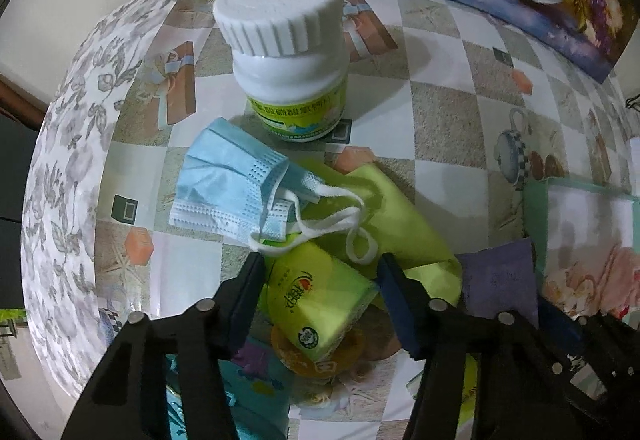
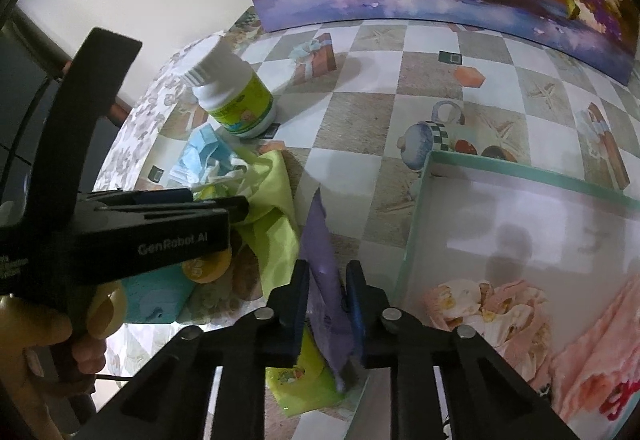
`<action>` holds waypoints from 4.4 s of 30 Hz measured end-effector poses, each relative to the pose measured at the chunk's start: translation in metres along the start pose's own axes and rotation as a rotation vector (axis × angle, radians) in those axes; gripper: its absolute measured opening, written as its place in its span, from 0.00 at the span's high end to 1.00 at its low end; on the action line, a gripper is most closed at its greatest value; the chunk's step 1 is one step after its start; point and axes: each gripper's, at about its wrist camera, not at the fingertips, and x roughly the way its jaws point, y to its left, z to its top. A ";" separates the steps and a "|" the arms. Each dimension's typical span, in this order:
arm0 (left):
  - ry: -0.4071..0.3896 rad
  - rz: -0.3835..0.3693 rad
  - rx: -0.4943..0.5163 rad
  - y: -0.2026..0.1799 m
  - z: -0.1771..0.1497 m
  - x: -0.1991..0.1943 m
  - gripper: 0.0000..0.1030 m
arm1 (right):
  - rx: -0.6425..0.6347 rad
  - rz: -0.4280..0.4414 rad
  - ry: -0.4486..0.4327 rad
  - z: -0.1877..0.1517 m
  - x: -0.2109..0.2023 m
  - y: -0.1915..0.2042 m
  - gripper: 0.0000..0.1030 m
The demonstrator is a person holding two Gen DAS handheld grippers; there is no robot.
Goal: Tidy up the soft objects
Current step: 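Close the right gripper on the purple cartoon packet, then grasp the green tissue pack with the left gripper while the right holds the purple packet, then lift both packets from the pile and carry them over the tray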
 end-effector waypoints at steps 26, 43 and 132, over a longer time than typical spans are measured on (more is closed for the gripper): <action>-0.087 0.307 0.064 0.023 0.001 -0.034 0.60 | 0.027 0.005 0.008 -0.002 -0.002 -0.005 0.84; -0.132 0.266 -0.004 0.034 0.003 -0.041 0.77 | 0.000 -0.007 -0.004 -0.002 -0.006 0.000 0.91; -0.299 -0.195 -0.225 0.013 -0.024 -0.138 0.49 | 0.187 -0.094 -0.291 -0.010 -0.147 -0.058 0.91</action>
